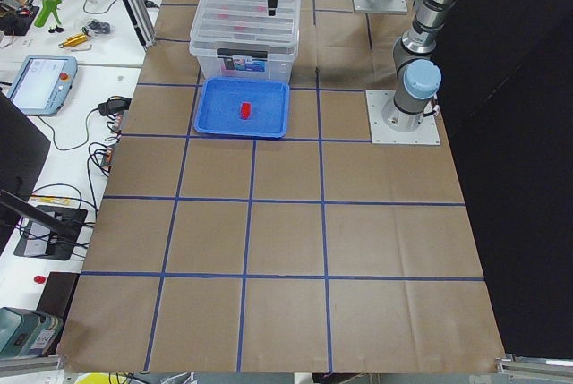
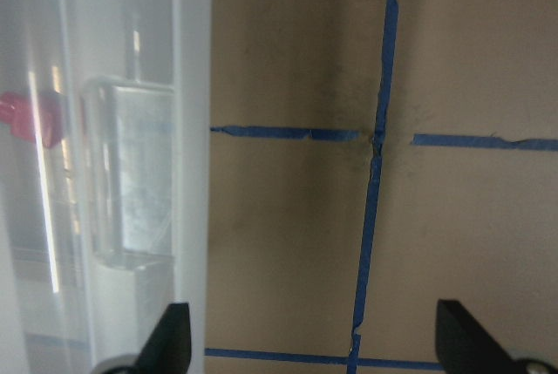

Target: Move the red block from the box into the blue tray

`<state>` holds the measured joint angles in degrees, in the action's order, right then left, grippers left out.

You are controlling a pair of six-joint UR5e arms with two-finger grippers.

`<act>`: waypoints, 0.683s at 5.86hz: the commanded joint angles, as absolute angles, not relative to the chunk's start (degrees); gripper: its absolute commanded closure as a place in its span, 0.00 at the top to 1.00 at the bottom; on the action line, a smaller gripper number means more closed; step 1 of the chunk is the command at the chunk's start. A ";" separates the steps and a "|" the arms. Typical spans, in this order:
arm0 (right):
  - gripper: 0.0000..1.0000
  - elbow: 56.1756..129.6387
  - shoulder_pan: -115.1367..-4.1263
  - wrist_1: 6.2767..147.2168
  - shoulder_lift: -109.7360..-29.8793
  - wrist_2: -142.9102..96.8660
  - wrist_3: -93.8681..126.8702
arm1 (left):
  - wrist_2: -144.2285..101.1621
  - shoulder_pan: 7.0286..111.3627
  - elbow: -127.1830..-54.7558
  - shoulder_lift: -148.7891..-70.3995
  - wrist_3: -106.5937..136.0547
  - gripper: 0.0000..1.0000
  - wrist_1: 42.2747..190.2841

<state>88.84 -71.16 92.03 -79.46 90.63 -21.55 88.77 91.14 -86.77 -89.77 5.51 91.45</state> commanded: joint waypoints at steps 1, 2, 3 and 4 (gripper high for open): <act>1.00 81.16 -77.05 85.99 -81.03 92.11 -9.59 | 88.77 91.40 -87.01 -89.82 5.45 0.99 91.32; 1.00 78.34 -83.43 84.83 -81.04 92.20 -4.71 | 88.77 91.32 -87.01 -89.82 5.45 0.99 91.32; 1.00 77.09 -88.02 84.73 -80.95 91.85 -0.05 | 88.77 91.32 -87.01 -89.74 5.45 0.99 91.32; 1.00 76.73 -88.41 82.90 -81.12 91.76 0.00 | 88.77 91.32 -87.01 -89.74 5.45 0.99 91.32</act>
